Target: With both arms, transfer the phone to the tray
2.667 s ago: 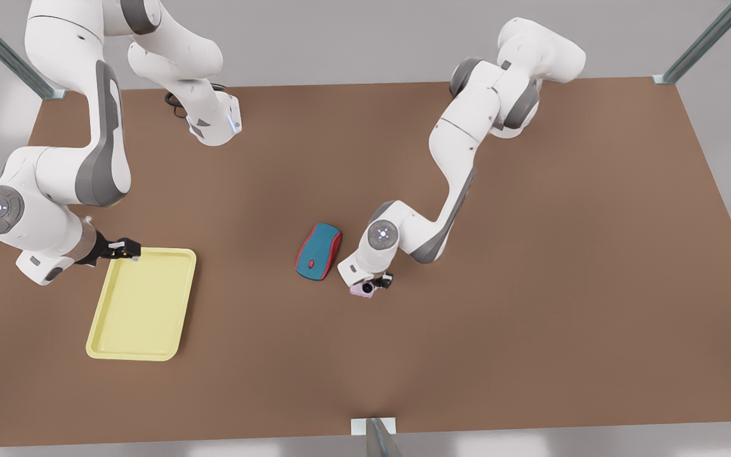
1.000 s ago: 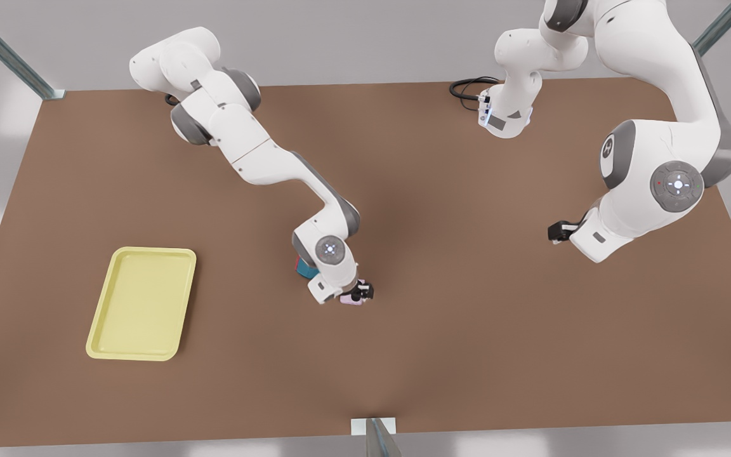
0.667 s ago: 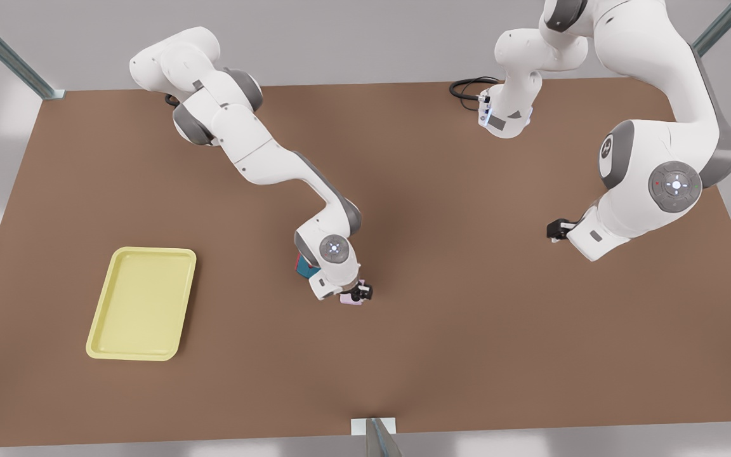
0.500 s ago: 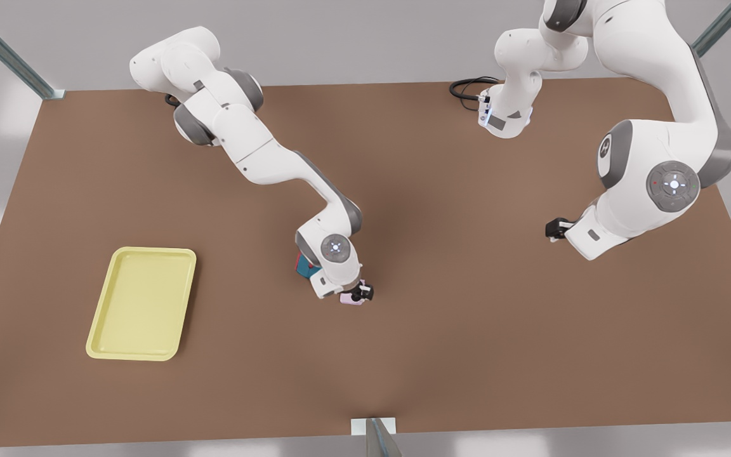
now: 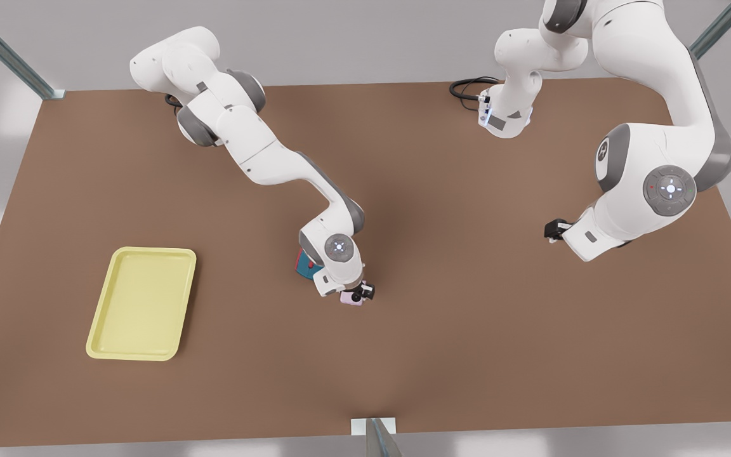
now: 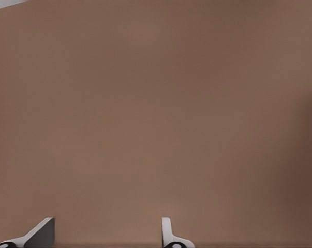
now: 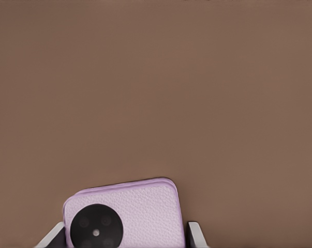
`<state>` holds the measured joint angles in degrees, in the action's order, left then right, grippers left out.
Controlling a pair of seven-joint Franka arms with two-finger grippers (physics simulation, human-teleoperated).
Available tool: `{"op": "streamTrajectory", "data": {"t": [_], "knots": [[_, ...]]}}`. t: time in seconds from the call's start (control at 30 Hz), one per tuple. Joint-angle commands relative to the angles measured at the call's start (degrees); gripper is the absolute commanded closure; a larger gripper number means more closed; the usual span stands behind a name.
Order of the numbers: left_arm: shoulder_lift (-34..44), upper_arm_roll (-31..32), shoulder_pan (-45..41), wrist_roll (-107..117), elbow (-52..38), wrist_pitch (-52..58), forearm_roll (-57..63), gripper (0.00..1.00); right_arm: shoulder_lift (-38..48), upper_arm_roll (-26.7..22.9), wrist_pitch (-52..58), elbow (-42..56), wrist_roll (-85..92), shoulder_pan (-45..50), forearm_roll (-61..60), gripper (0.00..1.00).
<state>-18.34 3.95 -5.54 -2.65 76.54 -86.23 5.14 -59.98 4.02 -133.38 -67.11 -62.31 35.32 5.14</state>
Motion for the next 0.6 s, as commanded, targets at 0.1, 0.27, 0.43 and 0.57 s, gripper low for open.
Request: {"op": "streamTrajectory", "data": {"t": [0.1, 0.27, 0.43, 0.57], "knots": [[-0.1, 0.0, 0.0, -1.3, -0.2, 0.0, 0.0, 0.0, 1.1, 0.0, 0.5, 0.0, -0.5, -0.4, 0.0, 0.19], [-0.1, 0.0, 0.0, -1.3, -0.1, 0.0, -0.1, 0.0, 6.7, 0.0, 0.8, -4.1, 3.8, -2.9, -0.1, 0.19], [-0.1, 0.0, 0.0, -0.9, -0.2, 0.0, -0.3, 0.0, 26.4, -0.2, 0.7, -30.4, 30.0, -18.0, 0.3, 0.19], [-0.1, 0.2, -0.6, 0.6, -0.2, 0.1, -0.4, 0.0, 32.6, -6.3, 0.1, -37.6, 59.0, -31.1, 0.3, 0.19]]}}
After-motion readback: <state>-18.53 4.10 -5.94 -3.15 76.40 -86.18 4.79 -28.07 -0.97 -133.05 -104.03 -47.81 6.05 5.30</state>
